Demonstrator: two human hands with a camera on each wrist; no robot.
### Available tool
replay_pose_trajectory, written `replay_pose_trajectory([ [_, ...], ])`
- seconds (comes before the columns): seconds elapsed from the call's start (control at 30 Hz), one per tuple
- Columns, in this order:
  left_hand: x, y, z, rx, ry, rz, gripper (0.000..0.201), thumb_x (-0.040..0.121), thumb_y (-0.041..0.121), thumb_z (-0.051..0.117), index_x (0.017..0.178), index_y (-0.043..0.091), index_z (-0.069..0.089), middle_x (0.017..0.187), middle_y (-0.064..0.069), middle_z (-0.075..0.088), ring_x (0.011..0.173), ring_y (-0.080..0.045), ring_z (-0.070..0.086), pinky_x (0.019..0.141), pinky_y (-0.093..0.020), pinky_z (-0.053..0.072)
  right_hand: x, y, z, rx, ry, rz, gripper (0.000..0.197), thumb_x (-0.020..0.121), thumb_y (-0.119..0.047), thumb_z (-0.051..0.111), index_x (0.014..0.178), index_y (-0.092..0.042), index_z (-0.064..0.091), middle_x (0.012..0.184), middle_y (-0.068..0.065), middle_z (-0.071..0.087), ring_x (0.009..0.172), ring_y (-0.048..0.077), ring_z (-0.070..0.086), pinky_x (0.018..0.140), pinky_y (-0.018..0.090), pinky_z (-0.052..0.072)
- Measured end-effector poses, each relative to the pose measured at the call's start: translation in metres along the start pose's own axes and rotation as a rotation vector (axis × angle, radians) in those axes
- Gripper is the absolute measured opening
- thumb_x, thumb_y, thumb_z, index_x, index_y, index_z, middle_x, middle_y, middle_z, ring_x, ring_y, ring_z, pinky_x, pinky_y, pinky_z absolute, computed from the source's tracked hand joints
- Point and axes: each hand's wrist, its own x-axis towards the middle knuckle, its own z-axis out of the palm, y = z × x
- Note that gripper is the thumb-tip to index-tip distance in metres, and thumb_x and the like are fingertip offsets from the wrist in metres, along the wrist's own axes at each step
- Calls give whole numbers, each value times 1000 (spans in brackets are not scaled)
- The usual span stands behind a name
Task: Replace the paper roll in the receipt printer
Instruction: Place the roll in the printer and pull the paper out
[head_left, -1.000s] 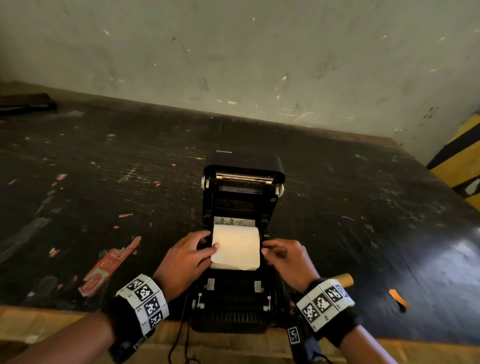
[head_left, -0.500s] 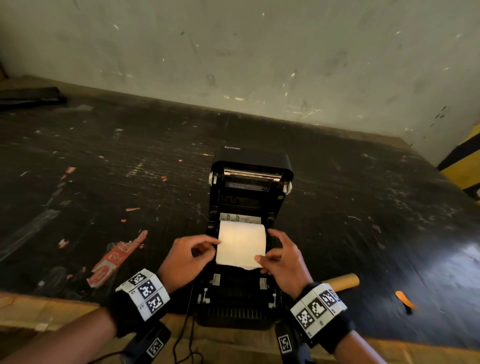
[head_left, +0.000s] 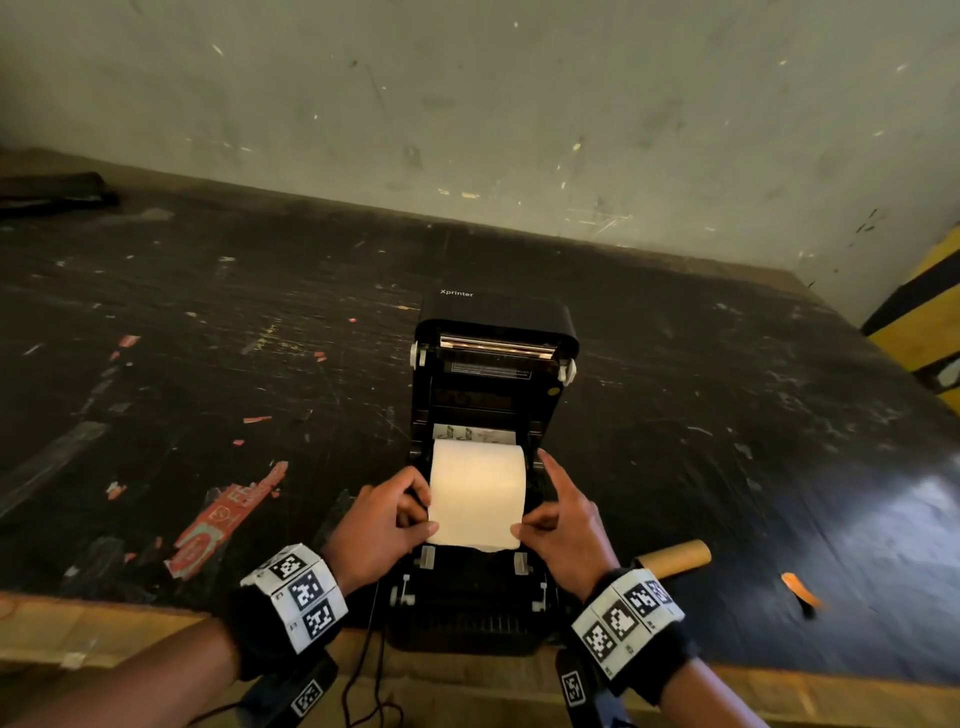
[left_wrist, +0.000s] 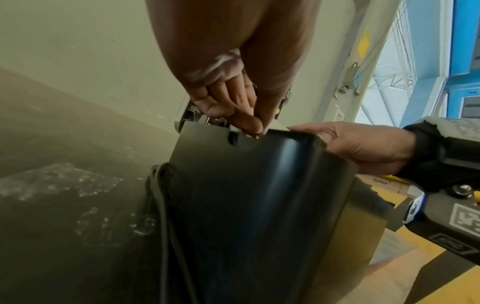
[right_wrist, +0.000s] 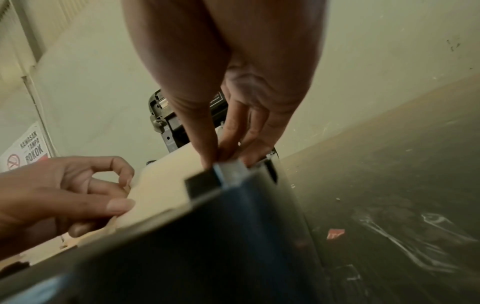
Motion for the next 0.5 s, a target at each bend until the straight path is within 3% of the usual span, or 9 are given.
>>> replay_pose_trajectory([
  [0.23, 0, -4, 1, 26, -18, -11, 24, 75, 16, 74, 86, 20, 52, 80, 2, 72, 71, -9, 66, 68, -27, 54, 1, 3, 3, -66, -29, -20, 95, 80, -11, 69, 145, -31, 2, 83, -6, 71, 82, -2, 64, 66, 7, 41],
  [0.37, 2, -2, 0, -12, -43, -40, 25, 76, 14, 73, 90, 18, 53, 83, 1, 73, 73, -6, 66, 62, -16, 50, 1, 7, 0, -23, -57, -9, 98, 79, -10, 70, 145, -31, 0, 81, -5, 72, 81, -2, 66, 67, 8, 44],
  [0.5, -1, -1, -1, -43, -27, -3, 20, 81, 18, 68, 91, 23, 51, 84, 0, 73, 68, -17, 68, 57, -25, 55, 2, 9, -2, -12, -115, 7, 101, 79, -10, 70, 144, -32, -4, 84, -3, 72, 82, -2, 66, 67, 9, 46],
])
